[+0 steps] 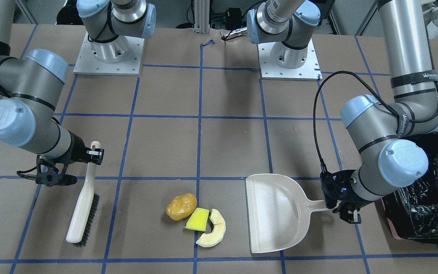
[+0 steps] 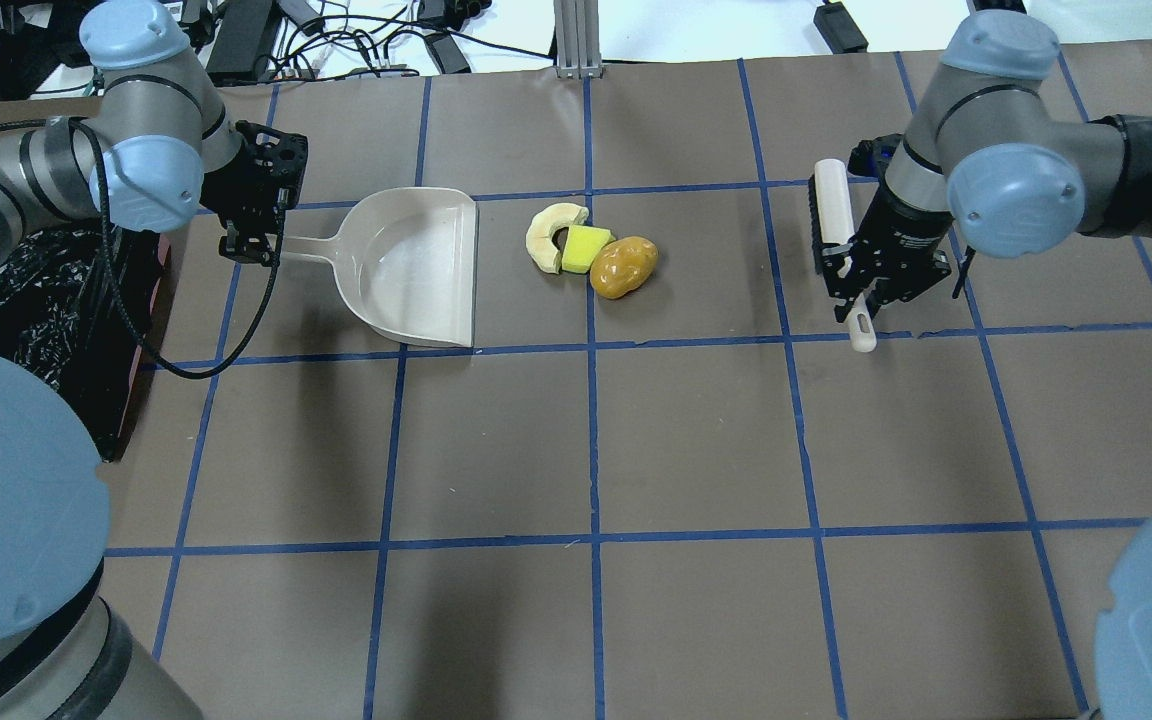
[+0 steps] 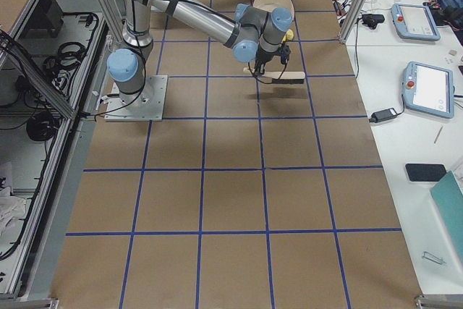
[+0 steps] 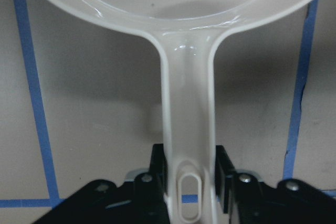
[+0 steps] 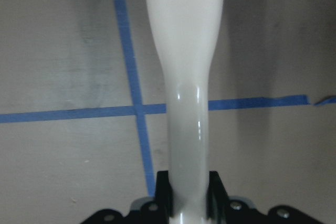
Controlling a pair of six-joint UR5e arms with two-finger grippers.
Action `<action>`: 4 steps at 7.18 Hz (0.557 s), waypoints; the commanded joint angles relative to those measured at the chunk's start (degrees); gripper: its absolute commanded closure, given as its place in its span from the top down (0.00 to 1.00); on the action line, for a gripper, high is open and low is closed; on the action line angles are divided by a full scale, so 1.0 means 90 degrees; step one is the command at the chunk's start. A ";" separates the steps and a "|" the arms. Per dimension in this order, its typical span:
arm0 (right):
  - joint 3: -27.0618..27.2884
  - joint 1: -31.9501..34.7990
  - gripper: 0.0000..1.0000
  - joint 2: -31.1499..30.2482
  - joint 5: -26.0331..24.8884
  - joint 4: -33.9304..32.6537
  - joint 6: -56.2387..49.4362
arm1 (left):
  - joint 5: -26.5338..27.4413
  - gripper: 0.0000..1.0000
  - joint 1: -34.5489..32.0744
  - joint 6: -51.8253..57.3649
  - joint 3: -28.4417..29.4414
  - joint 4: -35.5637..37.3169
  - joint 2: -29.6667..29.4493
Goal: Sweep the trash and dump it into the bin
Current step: 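Carry the brush with the right gripper to behind the trash pile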
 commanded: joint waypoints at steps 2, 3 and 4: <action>-0.0438 0.1110 0.00 0.0445 0.0255 -0.0064 0.1279 | 0.0007 0.23 -0.0007 0.0000 0.0015 -0.0003 0.0004; -0.0624 0.1345 0.00 0.0621 0.0255 -0.0055 0.1583 | 0.0007 0.23 -0.0007 -0.0010 0.0025 -0.0003 -0.0006; -0.0722 0.1502 0.00 0.0748 0.0409 -0.0074 0.1779 | 0.0007 0.23 -0.0007 -0.0030 0.0035 -0.0013 -0.0006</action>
